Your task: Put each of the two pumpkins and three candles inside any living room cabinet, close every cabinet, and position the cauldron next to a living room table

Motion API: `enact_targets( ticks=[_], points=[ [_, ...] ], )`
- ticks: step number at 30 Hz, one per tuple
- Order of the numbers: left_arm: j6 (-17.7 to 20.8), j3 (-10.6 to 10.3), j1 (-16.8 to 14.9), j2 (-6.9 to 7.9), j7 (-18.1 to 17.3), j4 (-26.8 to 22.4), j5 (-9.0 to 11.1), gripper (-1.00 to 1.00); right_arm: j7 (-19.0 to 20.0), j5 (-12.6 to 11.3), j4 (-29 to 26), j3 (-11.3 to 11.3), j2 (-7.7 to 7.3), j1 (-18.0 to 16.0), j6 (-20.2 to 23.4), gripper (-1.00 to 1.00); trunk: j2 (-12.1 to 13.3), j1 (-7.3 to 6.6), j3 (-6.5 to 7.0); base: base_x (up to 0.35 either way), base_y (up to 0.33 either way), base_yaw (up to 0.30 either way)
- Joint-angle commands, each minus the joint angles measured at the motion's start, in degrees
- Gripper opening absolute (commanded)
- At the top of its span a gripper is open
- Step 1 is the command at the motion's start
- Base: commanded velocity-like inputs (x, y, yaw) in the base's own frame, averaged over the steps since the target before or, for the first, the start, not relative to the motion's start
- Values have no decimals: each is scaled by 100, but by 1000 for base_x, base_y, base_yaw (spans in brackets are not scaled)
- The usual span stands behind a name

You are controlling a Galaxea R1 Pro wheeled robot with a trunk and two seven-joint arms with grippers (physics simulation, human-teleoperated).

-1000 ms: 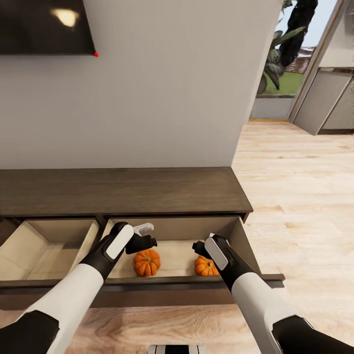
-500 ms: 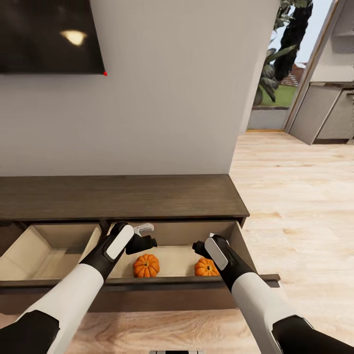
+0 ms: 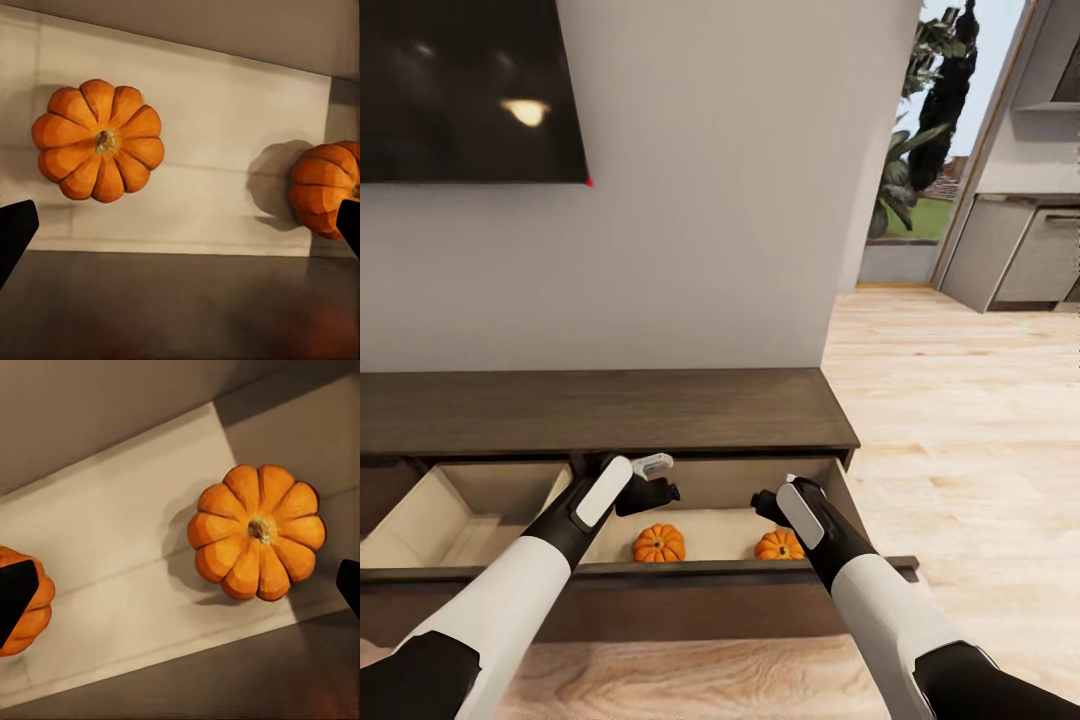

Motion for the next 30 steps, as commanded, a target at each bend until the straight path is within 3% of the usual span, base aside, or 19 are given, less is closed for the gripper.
enact_targets(
  ticks=[1, 30],
  points=[
    [4, -13, -3, 2, 59, -9, 59, 100, -40, -58, -10, 26, -5, -3, 15, 100, 0, -4, 17, -69, 0, 0],
    [4, -13, -3, 2, 50, -11, 51, 100, -6, -27, -98, 42, -5, 2, -53, 100, 38, -79, 660, -20, 0, 0]
  ],
)
